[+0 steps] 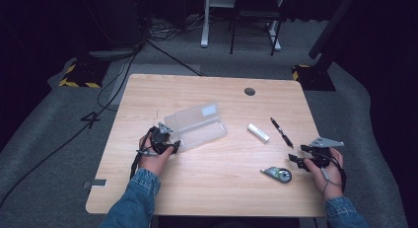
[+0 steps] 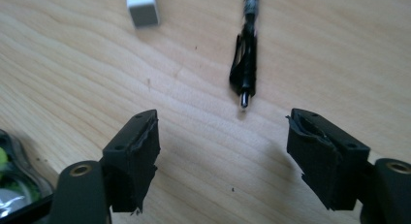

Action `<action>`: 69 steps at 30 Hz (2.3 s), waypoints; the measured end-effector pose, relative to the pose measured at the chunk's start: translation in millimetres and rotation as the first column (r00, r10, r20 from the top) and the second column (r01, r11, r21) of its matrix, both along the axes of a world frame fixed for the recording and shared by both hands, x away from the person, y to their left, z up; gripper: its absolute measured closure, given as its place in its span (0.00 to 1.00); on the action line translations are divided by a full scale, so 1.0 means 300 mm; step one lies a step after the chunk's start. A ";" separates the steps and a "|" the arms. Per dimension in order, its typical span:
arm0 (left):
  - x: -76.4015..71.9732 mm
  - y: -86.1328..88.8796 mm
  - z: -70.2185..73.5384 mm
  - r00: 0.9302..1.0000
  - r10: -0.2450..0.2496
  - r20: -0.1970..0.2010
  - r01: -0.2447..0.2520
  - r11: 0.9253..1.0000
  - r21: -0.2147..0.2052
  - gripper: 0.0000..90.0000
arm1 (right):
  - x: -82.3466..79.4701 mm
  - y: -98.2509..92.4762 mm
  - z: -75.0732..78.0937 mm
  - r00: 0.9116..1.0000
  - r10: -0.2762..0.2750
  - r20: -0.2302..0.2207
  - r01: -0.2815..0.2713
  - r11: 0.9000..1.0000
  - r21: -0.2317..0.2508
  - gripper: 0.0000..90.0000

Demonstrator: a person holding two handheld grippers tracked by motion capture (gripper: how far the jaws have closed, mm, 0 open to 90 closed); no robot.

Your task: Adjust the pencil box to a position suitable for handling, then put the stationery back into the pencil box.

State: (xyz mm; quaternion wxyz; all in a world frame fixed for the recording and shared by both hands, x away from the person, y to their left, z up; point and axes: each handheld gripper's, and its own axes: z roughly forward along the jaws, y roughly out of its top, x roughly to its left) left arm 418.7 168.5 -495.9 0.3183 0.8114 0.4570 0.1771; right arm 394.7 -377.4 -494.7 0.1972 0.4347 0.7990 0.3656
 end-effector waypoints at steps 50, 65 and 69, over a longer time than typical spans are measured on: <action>-0.242 -0.138 0.046 0.916 -0.399 0.040 0.397 0.917 0.049 0.35 | -0.062 0.032 0.095 0.994 0.095 0.046 -0.097 0.993 0.064 0.28; -0.311 -0.086 0.114 0.932 -0.340 0.122 0.340 0.940 0.022 0.33 | -0.081 0.092 0.121 0.986 0.166 0.031 -0.167 0.984 0.052 0.28; -0.316 -0.057 0.110 0.945 -0.308 0.114 0.307 0.951 0.024 0.32 | -0.089 0.109 0.130 0.981 0.192 0.018 -0.192 0.980 0.052 0.26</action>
